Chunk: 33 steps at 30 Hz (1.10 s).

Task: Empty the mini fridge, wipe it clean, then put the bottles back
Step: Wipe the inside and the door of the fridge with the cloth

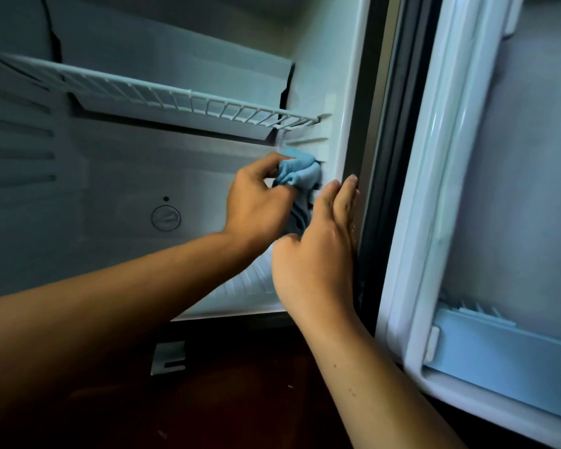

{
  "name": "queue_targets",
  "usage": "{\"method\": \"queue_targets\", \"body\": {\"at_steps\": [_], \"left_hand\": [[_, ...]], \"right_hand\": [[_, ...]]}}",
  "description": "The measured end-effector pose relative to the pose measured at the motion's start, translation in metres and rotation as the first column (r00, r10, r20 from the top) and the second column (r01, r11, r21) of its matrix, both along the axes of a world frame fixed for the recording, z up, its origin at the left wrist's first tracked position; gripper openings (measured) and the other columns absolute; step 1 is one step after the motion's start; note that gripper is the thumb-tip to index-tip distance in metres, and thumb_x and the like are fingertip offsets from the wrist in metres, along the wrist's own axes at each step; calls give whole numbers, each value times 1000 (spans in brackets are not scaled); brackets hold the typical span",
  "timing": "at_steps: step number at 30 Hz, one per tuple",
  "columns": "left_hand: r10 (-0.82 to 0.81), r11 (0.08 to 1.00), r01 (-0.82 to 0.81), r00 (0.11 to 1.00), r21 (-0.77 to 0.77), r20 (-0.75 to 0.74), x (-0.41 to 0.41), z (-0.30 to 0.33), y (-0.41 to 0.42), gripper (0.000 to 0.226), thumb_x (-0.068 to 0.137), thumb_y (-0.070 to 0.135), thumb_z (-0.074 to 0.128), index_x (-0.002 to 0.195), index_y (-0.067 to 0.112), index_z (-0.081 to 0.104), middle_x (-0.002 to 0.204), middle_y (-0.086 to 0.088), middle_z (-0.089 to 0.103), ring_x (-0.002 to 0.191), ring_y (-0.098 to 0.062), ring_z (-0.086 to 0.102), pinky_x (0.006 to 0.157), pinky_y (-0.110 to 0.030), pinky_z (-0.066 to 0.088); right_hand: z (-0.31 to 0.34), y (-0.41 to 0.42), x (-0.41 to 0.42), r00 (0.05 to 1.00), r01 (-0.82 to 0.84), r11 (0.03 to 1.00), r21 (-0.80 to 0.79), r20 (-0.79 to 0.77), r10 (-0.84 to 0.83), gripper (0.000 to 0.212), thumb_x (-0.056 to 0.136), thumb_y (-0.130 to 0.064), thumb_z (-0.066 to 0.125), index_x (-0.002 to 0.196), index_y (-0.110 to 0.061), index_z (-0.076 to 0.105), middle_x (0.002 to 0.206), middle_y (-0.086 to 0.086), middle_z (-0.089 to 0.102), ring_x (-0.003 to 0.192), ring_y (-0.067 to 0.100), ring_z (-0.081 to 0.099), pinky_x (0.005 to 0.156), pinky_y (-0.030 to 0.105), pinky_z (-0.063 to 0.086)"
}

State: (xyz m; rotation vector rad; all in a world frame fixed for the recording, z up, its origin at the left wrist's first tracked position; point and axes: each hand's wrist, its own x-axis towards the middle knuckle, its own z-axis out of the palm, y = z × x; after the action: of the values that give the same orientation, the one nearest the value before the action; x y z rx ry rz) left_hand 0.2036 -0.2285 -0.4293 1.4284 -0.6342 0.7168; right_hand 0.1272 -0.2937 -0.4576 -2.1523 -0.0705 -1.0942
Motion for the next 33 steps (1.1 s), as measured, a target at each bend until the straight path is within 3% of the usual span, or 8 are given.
{"method": "queue_targets", "body": {"at_steps": [3,6,10,16,19,23,28,33], "left_hand": [[-42,999,42,998,24,36,-3,-5,3,35,82,-2,68,94,31,73,90,10,74,86,-12,70,80,-33,58],[13,1000,-13,1000,-14,-13,12,-2,2,36,85,-5,62,105,24,73,95,12,74,87,-3,69,81,-24,56],[107,994,-107,992,3,-65,40,0,1,38,89,2,61,117,24,71,107,8,73,100,-9,68,93,-32,55],[241,970,-234,956,63,-169,83,0,0,32,93,12,61,122,24,67,107,3,72,103,-18,67,92,-33,54],[227,974,-215,946,75,-230,95,-1,1,33,94,9,59,123,24,66,105,3,71,102,-20,67,91,-32,54],[152,988,-146,927,43,-342,100,0,4,31,94,3,57,110,28,65,90,9,67,93,-17,67,80,-27,54],[34,998,-56,890,-35,-455,90,-2,3,36,91,-3,57,106,28,65,102,-5,70,96,-24,68,82,-39,60],[28,998,-56,860,-39,-509,74,-15,0,31,87,-3,64,104,23,67,103,-11,71,94,-30,70,76,-43,62]], "right_hand": [[2,0,1,1000,-4,1000,8,4,4,84,85,0,46,155,-10,1,160,-7,-21,128,-4,-15,68,-15,-13],[0,0,0,1000,1,1000,5,-10,-1,84,86,-2,46,156,-11,0,160,-8,-22,134,-1,-13,71,-14,-14],[-1,0,1,1000,2,1000,3,-12,-1,84,88,-5,47,156,-12,-3,159,-9,-24,137,1,-12,72,-15,-14],[-2,1,1,999,37,998,-58,-10,-37,84,89,-7,47,155,-9,-5,159,-5,-27,127,0,-19,68,-13,-21],[-3,0,2,999,42,997,-66,-8,-43,84,89,-9,46,155,-9,-6,158,-5,-28,131,-1,-18,70,-11,-23],[-2,0,0,1000,14,999,-33,-25,-15,83,90,-8,45,155,-11,-6,158,-9,-29,134,1,-18,66,-15,-16],[-1,0,-2,999,38,997,-67,-22,-40,83,89,-5,47,155,-7,-3,159,-3,-25,125,0,-18,60,-15,-16],[-1,-1,-2,999,36,999,-40,-30,-38,82,89,-5,46,155,-8,-3,160,-5,-25,139,5,-12,67,-14,-18]]}}
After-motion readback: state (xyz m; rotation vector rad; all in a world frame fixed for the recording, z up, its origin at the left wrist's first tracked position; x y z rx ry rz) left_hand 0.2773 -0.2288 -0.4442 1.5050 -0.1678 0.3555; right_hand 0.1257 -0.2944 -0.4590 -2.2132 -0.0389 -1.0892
